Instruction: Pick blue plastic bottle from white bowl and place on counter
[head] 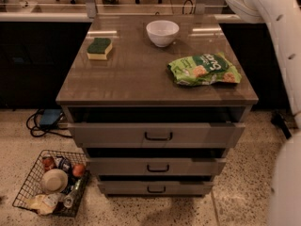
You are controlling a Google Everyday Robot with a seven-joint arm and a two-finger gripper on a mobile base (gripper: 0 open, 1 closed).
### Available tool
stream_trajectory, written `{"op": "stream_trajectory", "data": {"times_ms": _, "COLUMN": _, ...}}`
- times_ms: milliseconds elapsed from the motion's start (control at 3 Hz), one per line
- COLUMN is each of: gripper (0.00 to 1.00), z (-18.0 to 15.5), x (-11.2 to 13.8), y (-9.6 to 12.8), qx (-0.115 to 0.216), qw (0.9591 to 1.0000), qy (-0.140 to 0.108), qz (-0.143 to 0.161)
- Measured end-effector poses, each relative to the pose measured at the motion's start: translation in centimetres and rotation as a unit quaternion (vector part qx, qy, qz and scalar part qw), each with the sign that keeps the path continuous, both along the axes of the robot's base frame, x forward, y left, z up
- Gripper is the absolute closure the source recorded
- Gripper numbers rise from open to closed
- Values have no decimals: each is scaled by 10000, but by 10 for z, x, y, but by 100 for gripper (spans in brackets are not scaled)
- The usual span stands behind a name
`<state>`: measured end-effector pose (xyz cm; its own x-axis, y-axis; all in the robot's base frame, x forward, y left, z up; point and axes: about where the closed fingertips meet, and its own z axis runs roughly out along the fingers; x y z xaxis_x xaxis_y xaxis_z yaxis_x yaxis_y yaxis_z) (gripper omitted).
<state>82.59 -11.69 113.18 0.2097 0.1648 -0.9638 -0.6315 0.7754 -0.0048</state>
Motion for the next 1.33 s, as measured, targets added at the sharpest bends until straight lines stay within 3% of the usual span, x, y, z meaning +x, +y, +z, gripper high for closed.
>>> {"op": "stream_trajectory", "data": {"times_ms": 333, "gripper": 100, "z": 27, "x": -43, "y": -17, "qx": 237, "qw": 9988, "qy": -150, "qz": -403}}
{"op": "stream_trajectory", "data": {"times_ms": 667, "gripper": 100, "z": 4, "x": -49, "y": -1, "qx": 279, "qw": 9990, "qy": 47, "qz": -332}}
{"op": "stream_trajectory", "data": {"times_ms": 1333, "gripper": 100, "z": -2, "x": -48, "y": 10, "qx": 376, "qw": 9989, "qy": 89, "qz": -260}}
